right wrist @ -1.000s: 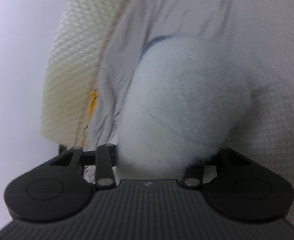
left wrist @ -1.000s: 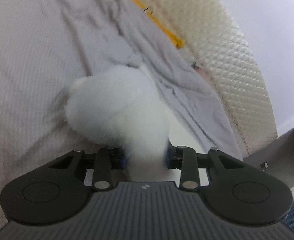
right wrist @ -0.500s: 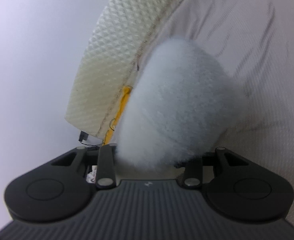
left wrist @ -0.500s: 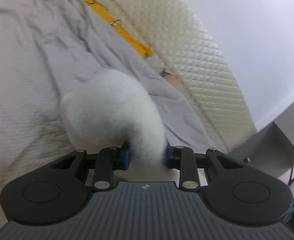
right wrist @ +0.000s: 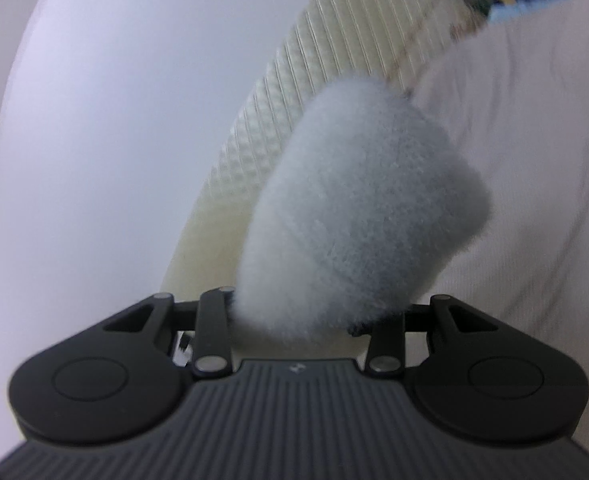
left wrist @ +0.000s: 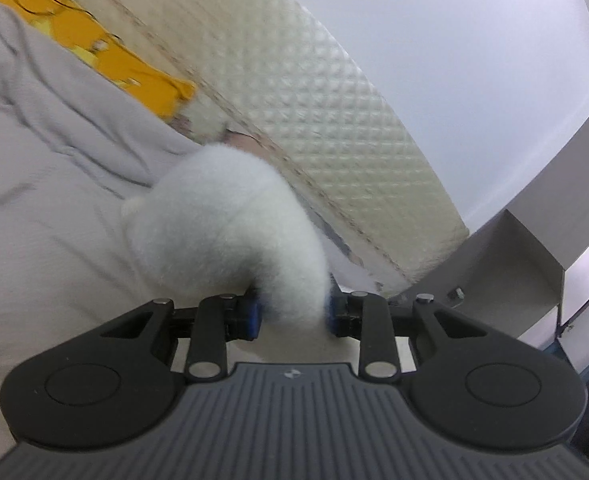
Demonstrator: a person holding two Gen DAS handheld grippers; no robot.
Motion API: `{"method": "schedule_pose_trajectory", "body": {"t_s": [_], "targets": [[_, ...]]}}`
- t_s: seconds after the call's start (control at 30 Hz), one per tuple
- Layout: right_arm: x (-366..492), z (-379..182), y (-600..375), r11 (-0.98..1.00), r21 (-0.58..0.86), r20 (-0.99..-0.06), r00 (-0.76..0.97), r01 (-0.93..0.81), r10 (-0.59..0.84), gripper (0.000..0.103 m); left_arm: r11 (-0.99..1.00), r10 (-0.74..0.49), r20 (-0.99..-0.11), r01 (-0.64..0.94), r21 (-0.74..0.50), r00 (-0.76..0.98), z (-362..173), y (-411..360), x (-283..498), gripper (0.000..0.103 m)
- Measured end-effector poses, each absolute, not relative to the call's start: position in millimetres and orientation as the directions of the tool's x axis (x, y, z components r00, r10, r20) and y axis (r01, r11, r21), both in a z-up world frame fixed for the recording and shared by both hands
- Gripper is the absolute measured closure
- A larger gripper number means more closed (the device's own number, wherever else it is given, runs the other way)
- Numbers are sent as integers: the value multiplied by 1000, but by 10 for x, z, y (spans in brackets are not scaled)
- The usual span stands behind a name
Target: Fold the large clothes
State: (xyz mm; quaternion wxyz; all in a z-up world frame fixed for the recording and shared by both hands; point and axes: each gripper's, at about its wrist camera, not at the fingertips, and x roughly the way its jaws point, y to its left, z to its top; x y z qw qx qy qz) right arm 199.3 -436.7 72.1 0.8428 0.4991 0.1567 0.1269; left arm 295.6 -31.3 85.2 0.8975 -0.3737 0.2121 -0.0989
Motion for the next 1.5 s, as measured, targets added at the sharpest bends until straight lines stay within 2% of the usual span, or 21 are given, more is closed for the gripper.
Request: {"method": "schedule_pose_trajectory", "body": {"t_s": [0.23,0.47,0.67,0.73,0.83,1.0,1.17,1.23,1.37,1.5], "targets": [[2603,811,-4918,483,876,-146,947,-10,285,61,709,-370,-290,66,-703,883,910,-1141,3958,70],[3027,440,-5386,554,829,-226,950,72,215,61,604,-448,-344,-4,-797,825,117,-1727,4852,70],[3244,-266,-5664,544,827,-266,952,146,149,61,674,-482,-351,83,-734,803,-402,-2014,5241,73],[3201,-563,-5736,514,840,-278,951,174,132,61,685,-506,-353,118,-719,787,-564,-2032,5294,77],[3035,-1027,-5850,412,890,-268,955,195,126,61,676,-567,-361,167,-718,740,-839,-2045,5340,78],[2771,-1383,-5841,386,903,-263,953,187,152,61,687,-581,-386,178,-705,716,-1070,-2009,5216,78],[2606,-1474,-5774,391,888,-321,935,242,152,59,764,-525,-507,117,-634,684,-1119,-2007,5002,78],[2537,-1536,-5750,383,884,-346,926,267,153,55,775,-516,-536,98,-624,668,-1156,-1991,4921,78],[2402,-1657,-5695,379,875,-375,916,300,140,53,810,-503,-606,93,-579,617,-1148,-2025,4868,77],[2334,-1502,-5623,416,833,-439,893,364,99,51,859,-466,-655,128,-495,595,-975,-2058,4741,77]]}}
